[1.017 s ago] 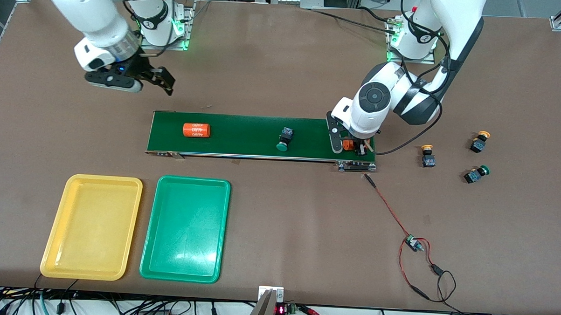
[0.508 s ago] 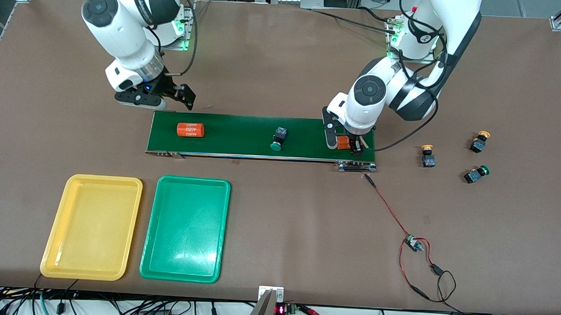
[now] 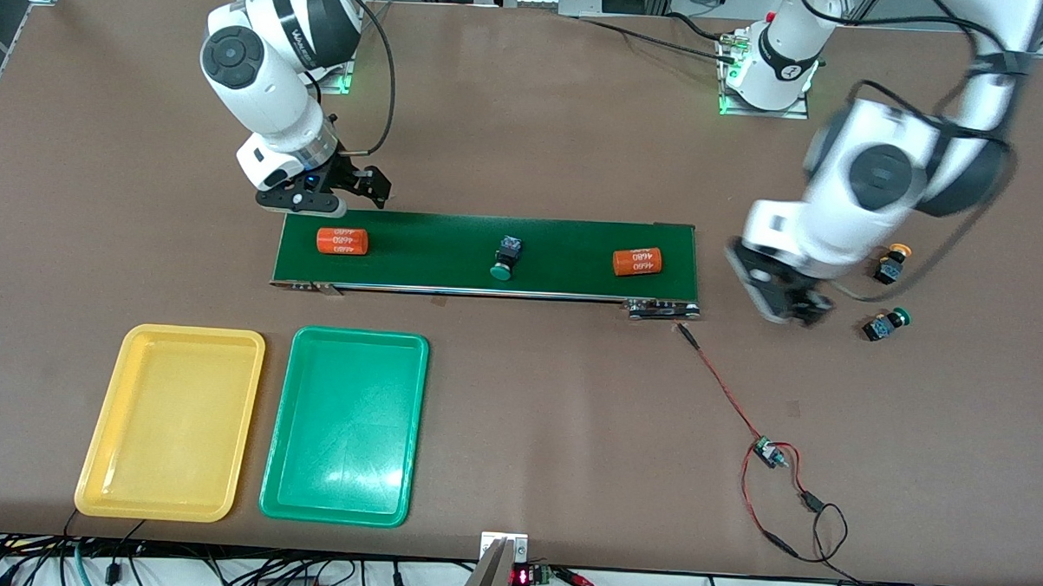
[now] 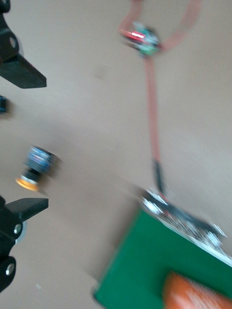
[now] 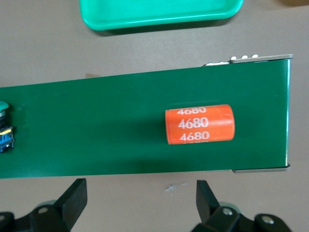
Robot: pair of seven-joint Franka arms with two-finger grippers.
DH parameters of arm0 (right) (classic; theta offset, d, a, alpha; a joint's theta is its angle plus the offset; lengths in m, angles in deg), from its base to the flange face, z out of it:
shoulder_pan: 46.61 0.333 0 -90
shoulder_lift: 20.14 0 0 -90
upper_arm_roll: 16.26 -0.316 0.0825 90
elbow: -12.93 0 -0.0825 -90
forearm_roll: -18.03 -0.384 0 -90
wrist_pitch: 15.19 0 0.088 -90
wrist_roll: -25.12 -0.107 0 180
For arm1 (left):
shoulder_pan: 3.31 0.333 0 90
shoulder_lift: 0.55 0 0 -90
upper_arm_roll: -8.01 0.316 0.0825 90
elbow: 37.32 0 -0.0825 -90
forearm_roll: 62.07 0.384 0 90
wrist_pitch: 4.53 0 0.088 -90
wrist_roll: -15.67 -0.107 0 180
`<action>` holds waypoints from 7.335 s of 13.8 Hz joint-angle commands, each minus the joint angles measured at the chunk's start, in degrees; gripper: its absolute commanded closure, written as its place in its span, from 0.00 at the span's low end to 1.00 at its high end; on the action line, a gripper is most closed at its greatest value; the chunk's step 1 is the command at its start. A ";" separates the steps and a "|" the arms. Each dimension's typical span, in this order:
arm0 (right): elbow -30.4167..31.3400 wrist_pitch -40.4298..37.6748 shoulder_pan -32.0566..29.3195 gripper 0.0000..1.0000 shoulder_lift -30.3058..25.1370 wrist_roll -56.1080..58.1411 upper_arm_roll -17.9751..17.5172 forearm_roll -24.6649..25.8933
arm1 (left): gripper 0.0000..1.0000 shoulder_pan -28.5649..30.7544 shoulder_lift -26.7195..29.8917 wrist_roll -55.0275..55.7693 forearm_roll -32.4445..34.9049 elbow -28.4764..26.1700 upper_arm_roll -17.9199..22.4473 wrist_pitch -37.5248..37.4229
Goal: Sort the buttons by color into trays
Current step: 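Lower the right gripper over the green button while the left gripper reaches, then grasp the green button with the right gripper while the left grasps yellow button, then carry the green button to the green tray while the left gripper places yellow button, then release the green button into the green tray while the left gripper withdraws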
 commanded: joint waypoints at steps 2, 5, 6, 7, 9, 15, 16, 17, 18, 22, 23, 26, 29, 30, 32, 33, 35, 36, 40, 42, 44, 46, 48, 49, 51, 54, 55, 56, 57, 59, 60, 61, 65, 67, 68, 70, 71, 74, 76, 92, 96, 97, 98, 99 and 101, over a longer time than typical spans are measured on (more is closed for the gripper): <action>-3.82 0.03 1.91 0.00 4.34 -3.93 0.11 3.86 | 0.00 6.20 -2.46 0.48 3.10 -1.17 0.45 3.41; -7.95 -0.14 5.17 0.00 8.11 -7.36 0.11 4.65 | 0.00 11.22 -5.88 6.51 0.65 -1.44 0.71 3.15; -8.92 -0.32 5.87 0.00 9.26 -8.50 0.11 5.26 | 0.00 11.49 -6.85 10.20 0.29 -1.52 1.76 3.06; -9.80 -0.32 6.48 0.00 10.31 -9.99 0.19 6.22 | 0.00 11.32 -7.56 14.76 -0.06 -1.79 2.90 3.06; -11.30 -0.23 8.06 0.00 12.42 -12.98 0.28 7.98 | 0.00 11.40 -8.27 23.46 -3.56 -2.75 3.00 3.06; -15.17 -0.06 10.62 0.00 17.09 -19.24 1.42 9.04 | 0.00 11.14 -11.42 33.26 -6.57 -3.46 3.00 5.51; -15.35 -0.06 10.88 0.00 17.61 -19.24 1.43 9.57 | 0.00 11.14 -12.30 33.44 -6.57 -3.46 3.00 6.22; -15.43 0.03 11.41 0.00 17.88 -19.06 1.43 10.88 | 0.00 11.05 -12.92 33.61 -6.57 -3.46 3.00 6.66; -15.78 0.03 11.67 0.00 18.58 -18.80 1.51 12.72 | 0.00 10.96 -13.45 33.61 -6.57 -3.37 3.00 6.75; -15.79 0.12 12.29 0.00 19.11 -16.27 2.21 14.06 | 0.00 10.00 -15.03 33.70 -6.57 -3.46 3.00 6.75; -15.87 0.12 12.29 0.00 19.20 -16.34 2.22 13.97 | 0.00 9.65 -15.47 33.70 -6.57 -3.37 3.00 6.75; -17.89 0.12 12.38 0.00 20.25 -16.78 2.22 13.62 | 0.00 9.47 -16.88 33.61 -6.57 -3.46 3.00 7.45; -18.60 0.12 12.90 0.00 21.66 -18.71 2.30 13.70 | 0.00 9.47 -18.20 33.53 -6.57 -3.55 3.00 7.63; -19.03 0.12 12.91 0.00 21.92 -18.80 2.30 13.70 | 0.00 9.47 -18.37 33.53 -6.57 -3.89 3.00 7.63; -19.65 0.73 12.91 0.00 23.24 -18.80 3.09 13.79 | 0.00 9.38 -18.73 33.00 -6.48 -4.77 3.00 7.63; -20.00 1.43 12.99 0.00 23.94 -18.80 3.18 13.79 | 0.06 9.03 -18.64 32.91 -6.48 -5.47 3.00 7.63; -20.27 2.66 12.99 0.00 25.08 -18.80 3.36 13.88 | 0.35 8.94 -18.29 32.91 -6.57 -6.01 3.00 7.63; -20.27 3.54 13.52 0.00 25.52 -18.80 4.14 13.88 | 0.54 8.94 -18.03 33.00 -6.57 -6.01 3.00 7.46; -21.06 3.72 14.66 0.00 26.14 -18.89 5.20 13.62 | 1.00 8.94 -15.57 33.00 -6.57 -5.92 2.65 6.67; -21.06 3.72 14.75 0.00 26.32 -18.89 5.29 13.62 | 1.00 8.77 -13.82 33.00 -6.57 -5.92 2.38 6.40; -21.06 3.72 14.75 0.00 26.41 -18.89 5.29 13.62 | 1.00 7.28 -11.80 33.17 -6.48 -5.57 2.38 3.95; -21.06 3.72 14.66 0.00 27.11 -18.63 5.47 13.62 | 1.00 4.56 -8.81 33.35 -6.57 -5.48 2.12 2.19; -20.97 3.20 14.23 0.00 27.37 -17.40 6.78 13.36 | 1.00 1.31 -7.22 33.61 -6.57 -5.13 1.59 0.17; -20.71 2.94 14.31 0.00 27.37 -17.39 6.79 13.35 | 1.00 -0.01 -6.87 34.05 -6.74 -5.04 0.72 0.16; -20.71 2.14 14.40 0.11 27.37 -17.31 6.79 13.35 | 1.00 -1.95 -6.43 37.81 -11.55 -4.86 -0.87 0.25; -20.80 2.14 14.05 0.40 27.46 -17.30 6.79 13.27 | 1.00 -7.30 -5.90 40.46 -15.79 -3.46 -1.04 0.16; -20.80 2.14 14.05 0.50 27.46 -17.30 6.79 13.27 | 1.00 -8.45 -5.81 42.21 -16.32 -3.46 -1.05 0.16; -20.88 2.14 13.96 0.65 27.46 -17.30 6.79 13.27 | 1.00 -9.59 -5.81 44.14 -16.41 -3.46 -1.48 0.25; -20.88 2.14 13.87 0.72 27.46 -17.39 6.87 13.18 | 1.00 -10.82 -5.90 45.81 -16.41 -3.37 -1.92 0.34; -21.06 2.05 13.44 0.83 26.94 -16.87 7.05 11.78 | 1.00 -12.49 -6.33 49.50 -16.41 -3.28 -2.80 0.86; -21.15 1.62 12.82 0.83 26.24 -16.17 7.14 11.60 | 1.00 -13.11 -7.03 51.09 -16.41 -3.20 -2.80 1.65; -22.28 -0.74 11.86 0.83 24.93 -14.86 7.23 11.60 | 1.00 -13.29 -7.56 51.28 -16.50 -3.19 -2.80 2.70; -34.30 -14.28 7.21 0.82 22.98 -1.09 8.71 11.68 | 1.00 -13.38 -9.58 50.50 -15.80 -2.85 -2.72 4.55; -36.17 -13.25 2.74 0.82 23.59 6.92 9.34 11.77 | 1.00 -13.47 -10.72 50.31 -15.62 -2.32 -2.72 5.26; -36.87 -10.98 0.88 0.82 24.73 9.74 9.34 11.77 | 1.00 -13.47 -11.34 50.31 -15.62 -1.62 -2.72 6.04; -37.14 -4.04 -0.88 0.81 27.10 13.18 9.42 12.03 | 1.00 -13.47 -11.96 50.22 -15.71 -1.35 -2.72 6.31; -37.23 -2.18 -1.24 0.81 28.68 13.80 9.42 12.12 | 0.97 -13.47 -11.96 50.05 -15.62 -1.35 -2.72 6.31; -38.45 3.36 -2.12 0.80 33.86 15.30 9.42 12.56 | 0.41 -13.47 -12.14 48.56 -15.71 -1.35 -2.37 6.31; -41.70 3.81 -2.39 0.78 38.34 19.93 9.42 12.47 | 0.00 -13.21 -11.52 47.16 -15.71 -0.22 -2.19 6.05; -45.05 14.63 -1.95 0.00 47.77 26.11 9.42 12.04 | 0.00 13.24 -7.21 33.57 -3.07 -0.57 1.33 -4.59; -44.79 2.26 -1.95 0.00 42.16 23.41 9.51 11.77 | 0.00 16.22 -13.25 13.00 2.12 5.66 1.42 -4.59; -44.79 -0.64 -1.77 0.00 40.75 20.52 9.51 11.77 | 0.00 18.15 -15.45 8.52 3.96 7.77 1.33 -4.67; -44.79 -3.02 -1.77 0.00 39.34 18.23 9.51 11.77 | 0.00 19.39 -17.30 3.17 4.68 9.62 1.33 -4.67; -44.79 -4.61 -1.68 0.00 38.28 17.86 9.51 11.68 | 0.00 21.14 -20.72 -3.67 4.86 12.60 1.24 -4.59; -44.70 -10.57 -1.77 0.00 35.13 17.59 9.51 11.60 | 0.00 22.56 -25.48 -11.71 4.60 16.92 1.24 -4.59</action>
